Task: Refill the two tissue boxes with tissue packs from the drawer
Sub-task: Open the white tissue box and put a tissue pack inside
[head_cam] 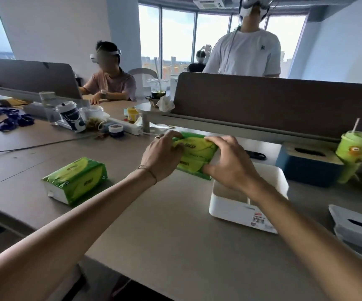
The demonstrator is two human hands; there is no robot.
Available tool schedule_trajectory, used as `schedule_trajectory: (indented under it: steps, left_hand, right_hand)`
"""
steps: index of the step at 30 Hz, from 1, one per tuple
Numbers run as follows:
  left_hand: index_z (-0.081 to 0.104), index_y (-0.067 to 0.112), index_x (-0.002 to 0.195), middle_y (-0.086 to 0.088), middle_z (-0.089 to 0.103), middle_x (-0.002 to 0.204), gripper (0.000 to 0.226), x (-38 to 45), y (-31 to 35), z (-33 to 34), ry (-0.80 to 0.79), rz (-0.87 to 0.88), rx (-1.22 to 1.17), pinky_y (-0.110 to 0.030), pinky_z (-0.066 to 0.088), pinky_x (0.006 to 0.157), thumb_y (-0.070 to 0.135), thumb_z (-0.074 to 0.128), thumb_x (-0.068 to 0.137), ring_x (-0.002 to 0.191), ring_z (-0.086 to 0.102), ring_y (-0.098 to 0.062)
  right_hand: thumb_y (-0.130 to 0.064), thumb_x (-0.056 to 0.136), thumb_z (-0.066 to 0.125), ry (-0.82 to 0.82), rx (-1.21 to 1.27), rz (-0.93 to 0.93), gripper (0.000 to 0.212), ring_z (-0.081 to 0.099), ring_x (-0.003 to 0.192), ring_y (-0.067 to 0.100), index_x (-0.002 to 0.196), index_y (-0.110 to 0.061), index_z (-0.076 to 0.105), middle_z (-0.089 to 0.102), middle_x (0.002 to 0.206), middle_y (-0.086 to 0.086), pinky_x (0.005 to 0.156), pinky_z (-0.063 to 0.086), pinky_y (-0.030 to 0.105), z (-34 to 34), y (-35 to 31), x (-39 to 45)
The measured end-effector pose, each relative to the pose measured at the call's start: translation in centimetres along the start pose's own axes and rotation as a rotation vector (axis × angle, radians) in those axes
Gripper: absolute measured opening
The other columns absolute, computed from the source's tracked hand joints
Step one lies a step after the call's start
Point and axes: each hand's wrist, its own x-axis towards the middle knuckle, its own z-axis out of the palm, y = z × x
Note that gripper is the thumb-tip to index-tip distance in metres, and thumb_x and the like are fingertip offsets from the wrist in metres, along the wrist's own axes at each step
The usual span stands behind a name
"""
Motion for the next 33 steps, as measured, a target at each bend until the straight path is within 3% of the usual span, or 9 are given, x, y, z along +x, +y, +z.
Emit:
schedule_trajectory:
  steps: [4, 7, 10, 14, 16, 18, 20, 27, 33]
  left_hand:
    - [0.061, 0.027, 0.129, -0.007, 0.059, 0.125, 0.037, 0.6, 5.0, 3.0, -0.035, 0.088, -0.072, -0.026, 0.035, 0.078, 0.026, 0.055, 0.093, 0.107, 0.056, -0.027]
    - [0.064, 0.028, 0.126, -0.005, 0.057, 0.116, 0.034, 0.8, 7.3, 5.3, -0.076, 0.127, -0.108, -0.024, 0.035, 0.077, 0.025, 0.054, 0.094, 0.095, 0.05, -0.018]
    - [0.065, 0.028, 0.125, -0.003, 0.054, 0.11, 0.032, 0.8, 8.5, 7.3, -0.123, 0.155, -0.104, -0.025, 0.037, 0.076, 0.027, 0.053, 0.096, 0.092, 0.051, -0.02]
    - [0.064, 0.029, 0.128, -0.001, 0.053, 0.107, 0.034, 0.5, 8.8, 9.4, -0.191, 0.161, -0.03, -0.027, 0.039, 0.076, 0.029, 0.053, 0.096, 0.097, 0.056, -0.024]
    - [0.065, 0.03, 0.126, -0.003, 0.055, 0.109, 0.034, 0.3, 8.8, 9.9, -0.184, 0.172, 0.001, -0.031, 0.045, 0.08, 0.029, 0.054, 0.095, 0.099, 0.057, -0.025]
    - [0.068, 0.029, 0.122, -0.005, 0.058, 0.109, 0.032, 0.1, 8.8, 10.1, -0.163, 0.189, 0.033, -0.035, 0.046, 0.087, 0.029, 0.054, 0.093, 0.102, 0.055, -0.026]
    - [0.07, 0.027, 0.117, -0.006, 0.062, 0.106, 0.03, -0.4, 8.9, 10.2, -0.161, 0.211, 0.081, -0.035, 0.043, 0.09, 0.029, 0.053, 0.093, 0.104, 0.055, -0.026]
    - [0.063, 0.026, 0.128, -0.008, 0.061, 0.117, 0.037, -1.2, 8.9, 11.4, -0.277, 0.219, 0.262, -0.037, 0.039, 0.095, 0.037, 0.046, 0.096, 0.111, 0.054, -0.027]
    - [0.061, 0.025, 0.13, -0.009, 0.056, 0.127, 0.042, -1.1, 12.0, 12.1, -0.213, 0.304, 0.296, -0.043, 0.039, 0.102, 0.037, 0.048, 0.092, 0.117, 0.05, -0.028]
  right_hand:
    - [-0.04, 0.069, 0.082, -0.006, -0.013, 0.059, 0.078, 0.054, 0.122, 0.022, 0.141, -0.032, 0.053, 0.051, 0.137, 0.004, 0.102, 0.046, 0.037, -5.3, 4.3, -0.9]
    - [-0.031, 0.072, 0.085, -0.081, -0.021, 0.09, 0.076, 0.051, 0.121, 0.02, 0.142, -0.031, 0.053, 0.049, 0.135, 0.003, 0.094, 0.044, 0.034, -8.1, 7.3, -1.5]
    - [-0.025, 0.073, 0.086, -0.154, -0.021, 0.112, 0.077, 0.048, 0.119, 0.017, 0.142, -0.027, 0.053, 0.049, 0.131, 0.002, 0.089, 0.038, 0.03, -9.3, 9.9, -2.0]
    - [-0.04, 0.067, 0.082, -0.198, -0.014, 0.117, 0.077, 0.055, 0.114, 0.015, 0.139, -0.032, 0.055, 0.056, 0.132, -0.001, 0.094, 0.05, 0.033, -8.9, 12.2, -2.2]
    - [-0.036, 0.071, 0.081, -0.215, 0.025, 0.124, 0.07, 0.062, 0.103, 0.01, 0.136, -0.032, 0.057, 0.062, 0.126, -0.006, 0.084, 0.053, 0.026, -8.5, 13.0, -2.3]
    - [-0.025, 0.079, 0.079, -0.203, 0.05, 0.13, 0.057, 0.062, 0.093, 0.0, 0.133, -0.029, 0.061, 0.065, 0.117, -0.011, 0.072, 0.047, 0.014, -8.4, 13.7, -2.4]
    - [-0.022, 0.084, 0.074, -0.186, 0.047, 0.132, 0.048, 0.06, 0.085, -0.003, 0.13, -0.027, 0.064, 0.065, 0.115, -0.012, 0.068, 0.043, 0.012, -8.4, 14.6, -2.4]
    - [-0.041, 0.09, 0.068, -0.265, -0.047, 0.118, 0.052, 0.051, 0.127, 0.017, 0.139, -0.025, 0.06, 0.055, 0.144, -0.001, 0.103, 0.043, 0.034, -6.9, 14.9, -2.5]
    - [-0.047, 0.091, 0.068, -0.166, -0.039, 0.078, 0.051, 0.05, 0.131, 0.014, 0.136, -0.025, 0.061, 0.056, 0.143, -0.004, 0.102, 0.04, 0.031, -9.9, 15.4, -4.3]
